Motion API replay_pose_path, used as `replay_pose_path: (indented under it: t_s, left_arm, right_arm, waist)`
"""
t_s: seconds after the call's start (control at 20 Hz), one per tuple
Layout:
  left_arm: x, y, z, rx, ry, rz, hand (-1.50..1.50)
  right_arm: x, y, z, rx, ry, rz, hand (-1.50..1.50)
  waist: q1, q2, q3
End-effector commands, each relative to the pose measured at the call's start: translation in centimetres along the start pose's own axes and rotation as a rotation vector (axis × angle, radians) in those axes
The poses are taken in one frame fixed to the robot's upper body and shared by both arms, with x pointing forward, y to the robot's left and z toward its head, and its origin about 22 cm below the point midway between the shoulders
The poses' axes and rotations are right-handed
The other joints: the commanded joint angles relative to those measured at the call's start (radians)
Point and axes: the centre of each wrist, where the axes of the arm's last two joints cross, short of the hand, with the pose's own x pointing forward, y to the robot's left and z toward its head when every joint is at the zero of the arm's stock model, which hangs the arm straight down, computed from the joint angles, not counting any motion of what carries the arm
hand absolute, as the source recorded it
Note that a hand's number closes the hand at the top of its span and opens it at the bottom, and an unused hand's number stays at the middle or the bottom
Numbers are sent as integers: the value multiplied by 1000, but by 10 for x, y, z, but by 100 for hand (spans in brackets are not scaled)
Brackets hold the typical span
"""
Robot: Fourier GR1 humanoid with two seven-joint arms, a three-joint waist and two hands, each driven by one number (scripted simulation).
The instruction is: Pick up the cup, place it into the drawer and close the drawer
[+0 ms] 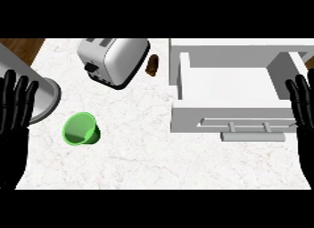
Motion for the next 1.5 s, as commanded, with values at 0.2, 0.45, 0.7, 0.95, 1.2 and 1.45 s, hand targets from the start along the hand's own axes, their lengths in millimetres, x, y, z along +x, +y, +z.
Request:
replay_pose_path:
  t_s: [0.2,0.45,0.7,0.95,1.2,1.45]
  left_arm:
    - [-6,-19,-13,215,15,-102,-150]
    - [-28,-32,-23,322,128,76,-150]
    - [-34,-42,-22,331,124,83,-150]
    - [-45,-44,-30,320,107,86,-150]
    - [-45,-36,-23,349,128,73,-150]
    - [-45,-49,-20,352,158,77,-150]
  right_arm:
    - [10,-5,0,26,42,-75,-150]
    - [-8,5,8,88,126,-175,-150]
    - [8,-5,-15,93,111,-154,-150]
    - [-5,11,-7,63,131,-171,-150]
    - [-18,15,-13,96,119,-175,-150]
    - [-16,0,-17,72,113,-171,-150]
  waist:
    - [-11,2,-8]
    - [-12,3,-8]
    - [-7,3,-9]
    - [-7,3,-9]
    - [-6,3,-9]
    - [-6,2,-9]
